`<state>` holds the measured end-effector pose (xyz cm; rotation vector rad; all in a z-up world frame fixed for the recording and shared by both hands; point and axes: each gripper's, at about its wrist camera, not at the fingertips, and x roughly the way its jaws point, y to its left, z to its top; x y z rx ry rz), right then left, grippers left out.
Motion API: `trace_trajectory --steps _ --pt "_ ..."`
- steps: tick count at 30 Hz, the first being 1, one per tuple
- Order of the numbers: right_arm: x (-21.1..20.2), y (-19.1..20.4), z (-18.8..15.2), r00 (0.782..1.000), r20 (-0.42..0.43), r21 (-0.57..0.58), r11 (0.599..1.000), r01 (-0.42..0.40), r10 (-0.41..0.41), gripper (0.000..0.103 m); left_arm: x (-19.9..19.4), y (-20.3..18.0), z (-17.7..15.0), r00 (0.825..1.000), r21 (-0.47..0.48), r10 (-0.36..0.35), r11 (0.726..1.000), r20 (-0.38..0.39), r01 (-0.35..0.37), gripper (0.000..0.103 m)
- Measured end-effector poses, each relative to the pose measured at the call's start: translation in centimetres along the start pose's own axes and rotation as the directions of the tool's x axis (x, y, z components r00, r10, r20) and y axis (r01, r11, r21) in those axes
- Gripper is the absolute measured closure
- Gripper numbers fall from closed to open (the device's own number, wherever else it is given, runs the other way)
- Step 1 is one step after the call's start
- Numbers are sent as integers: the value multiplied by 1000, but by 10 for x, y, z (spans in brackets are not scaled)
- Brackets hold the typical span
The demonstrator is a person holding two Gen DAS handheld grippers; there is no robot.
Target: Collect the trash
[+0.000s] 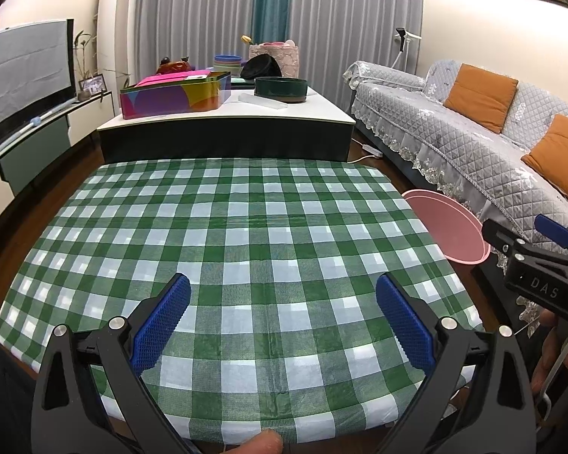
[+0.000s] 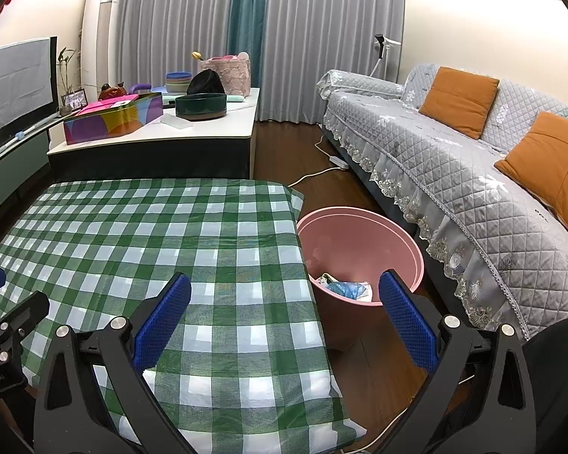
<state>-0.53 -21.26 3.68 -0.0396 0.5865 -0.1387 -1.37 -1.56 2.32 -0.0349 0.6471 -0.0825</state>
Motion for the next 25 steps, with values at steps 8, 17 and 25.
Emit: trace_trajectory --steps 8,17,25 --pt "2 -2 0 1000 -5 6 1000 -1 1 5 -2 -7 0 999 41 6 999 32 -7 8" --pt "3 -1 -2 1000 -6 4 1000 0 0 5 -1 -5 -2 999 31 7 999 39 -8 8" --pt "3 -1 -3 1000 -6 6 1000 0 0 5 2 -5 -3 1000 23 7 1000 14 -8 8"
